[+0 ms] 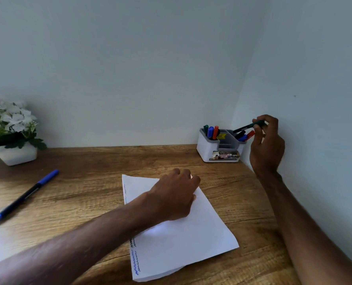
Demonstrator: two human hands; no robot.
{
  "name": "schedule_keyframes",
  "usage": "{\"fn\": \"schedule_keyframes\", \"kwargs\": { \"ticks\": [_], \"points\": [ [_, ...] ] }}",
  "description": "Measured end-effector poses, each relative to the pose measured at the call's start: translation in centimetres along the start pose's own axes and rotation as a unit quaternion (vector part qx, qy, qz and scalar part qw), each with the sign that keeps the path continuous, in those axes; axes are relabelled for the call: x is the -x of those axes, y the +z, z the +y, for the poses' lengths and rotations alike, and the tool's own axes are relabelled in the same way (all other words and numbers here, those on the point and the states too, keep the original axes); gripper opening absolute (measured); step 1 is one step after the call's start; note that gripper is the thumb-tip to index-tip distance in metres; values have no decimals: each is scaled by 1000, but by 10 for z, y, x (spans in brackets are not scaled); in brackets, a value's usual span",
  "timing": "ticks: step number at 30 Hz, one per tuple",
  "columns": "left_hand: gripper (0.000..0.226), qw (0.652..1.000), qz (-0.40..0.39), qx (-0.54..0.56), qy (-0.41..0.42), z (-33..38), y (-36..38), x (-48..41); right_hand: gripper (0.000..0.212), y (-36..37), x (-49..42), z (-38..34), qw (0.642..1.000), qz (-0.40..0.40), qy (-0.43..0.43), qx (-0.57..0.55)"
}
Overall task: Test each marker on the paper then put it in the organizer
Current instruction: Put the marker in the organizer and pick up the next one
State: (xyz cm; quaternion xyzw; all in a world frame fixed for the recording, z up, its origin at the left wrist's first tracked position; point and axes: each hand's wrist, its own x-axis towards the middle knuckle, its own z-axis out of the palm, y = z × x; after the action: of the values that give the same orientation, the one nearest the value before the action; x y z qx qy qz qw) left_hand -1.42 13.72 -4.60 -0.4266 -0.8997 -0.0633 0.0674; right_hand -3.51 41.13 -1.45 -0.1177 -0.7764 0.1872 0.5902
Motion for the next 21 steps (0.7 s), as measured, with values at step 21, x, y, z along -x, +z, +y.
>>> {"fn": "schedule_keyframes", "kwargs": {
  "ticks": [21],
  "points": [
    [45, 1000, -3, -15, 15, -2, 1, 2, 33, 14, 4, 23, 997, -81, 10, 9]
  ]
}}
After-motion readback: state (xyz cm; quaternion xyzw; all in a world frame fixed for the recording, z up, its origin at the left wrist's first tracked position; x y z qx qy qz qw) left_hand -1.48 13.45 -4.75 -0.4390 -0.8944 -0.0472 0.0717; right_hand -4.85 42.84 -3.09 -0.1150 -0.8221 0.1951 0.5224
